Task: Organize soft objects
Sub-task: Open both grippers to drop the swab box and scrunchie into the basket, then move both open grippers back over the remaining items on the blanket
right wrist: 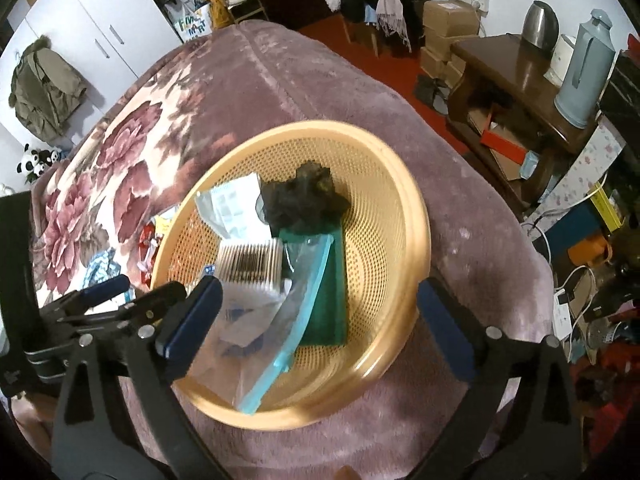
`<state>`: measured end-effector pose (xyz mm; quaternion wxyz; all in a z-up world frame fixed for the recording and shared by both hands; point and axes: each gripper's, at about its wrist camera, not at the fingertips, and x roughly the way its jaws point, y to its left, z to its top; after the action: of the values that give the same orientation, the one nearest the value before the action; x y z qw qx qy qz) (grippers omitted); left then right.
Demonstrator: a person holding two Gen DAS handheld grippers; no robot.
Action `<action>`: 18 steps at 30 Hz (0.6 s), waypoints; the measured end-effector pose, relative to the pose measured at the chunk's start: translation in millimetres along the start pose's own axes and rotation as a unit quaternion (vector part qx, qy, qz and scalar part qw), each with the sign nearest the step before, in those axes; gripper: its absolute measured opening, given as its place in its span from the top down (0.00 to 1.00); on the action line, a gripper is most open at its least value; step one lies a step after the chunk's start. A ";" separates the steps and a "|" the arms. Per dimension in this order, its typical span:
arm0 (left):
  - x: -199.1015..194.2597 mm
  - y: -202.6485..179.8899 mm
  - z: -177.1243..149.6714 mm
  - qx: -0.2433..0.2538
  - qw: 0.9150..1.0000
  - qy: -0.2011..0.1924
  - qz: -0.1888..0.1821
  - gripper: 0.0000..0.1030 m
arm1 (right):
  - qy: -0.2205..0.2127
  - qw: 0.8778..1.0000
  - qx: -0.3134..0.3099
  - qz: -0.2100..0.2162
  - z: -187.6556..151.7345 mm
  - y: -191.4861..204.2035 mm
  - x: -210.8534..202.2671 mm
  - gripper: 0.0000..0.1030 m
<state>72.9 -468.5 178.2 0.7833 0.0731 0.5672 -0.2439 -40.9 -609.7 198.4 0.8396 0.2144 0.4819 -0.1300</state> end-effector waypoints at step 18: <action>-16.7 18.8 -27.1 -0.005 1.000 0.007 0.016 0.01 | 0.024 0.999 -0.016 -0.019 -20.5 18.2 -8.2 0.00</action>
<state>54.6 -436.6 181.2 0.7832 0.0797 0.5729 -0.2282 -52.8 -583.8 200.7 0.8287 0.1949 0.5075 -0.1330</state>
